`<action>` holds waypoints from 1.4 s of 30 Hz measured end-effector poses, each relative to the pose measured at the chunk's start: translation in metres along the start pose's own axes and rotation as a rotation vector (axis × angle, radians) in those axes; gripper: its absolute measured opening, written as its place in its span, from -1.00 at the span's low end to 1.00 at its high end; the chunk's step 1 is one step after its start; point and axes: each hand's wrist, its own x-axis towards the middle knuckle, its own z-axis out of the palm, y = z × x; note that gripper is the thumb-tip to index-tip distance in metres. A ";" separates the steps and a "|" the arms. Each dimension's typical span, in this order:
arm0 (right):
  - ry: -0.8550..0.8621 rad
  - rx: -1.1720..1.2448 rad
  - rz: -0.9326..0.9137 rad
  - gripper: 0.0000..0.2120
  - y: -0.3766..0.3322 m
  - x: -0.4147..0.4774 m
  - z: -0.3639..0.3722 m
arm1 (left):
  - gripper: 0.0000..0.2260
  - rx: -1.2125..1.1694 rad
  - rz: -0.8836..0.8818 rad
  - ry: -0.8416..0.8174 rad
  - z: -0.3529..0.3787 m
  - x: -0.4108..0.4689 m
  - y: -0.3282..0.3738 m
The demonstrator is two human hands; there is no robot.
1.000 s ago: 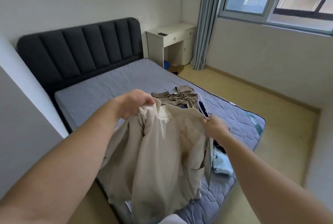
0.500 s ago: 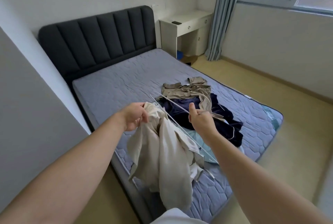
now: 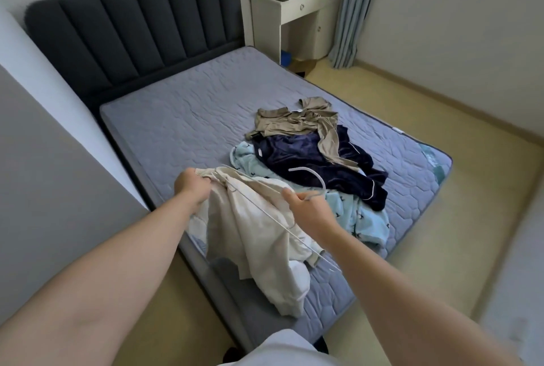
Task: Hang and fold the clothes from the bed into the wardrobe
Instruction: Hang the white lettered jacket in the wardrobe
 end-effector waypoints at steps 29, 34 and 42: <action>0.040 0.070 -0.002 -0.47 -0.047 -0.003 0.046 | -0.55 0.057 0.652 -0.345 -0.043 -0.074 0.073; 0.013 0.483 0.037 -0.52 -0.063 -0.006 0.055 | -0.68 0.182 0.822 -0.168 -0.074 -0.099 0.088; 0.046 0.905 0.103 -0.48 -0.108 -0.009 0.065 | -0.79 0.373 1.102 0.181 -0.097 -0.136 0.079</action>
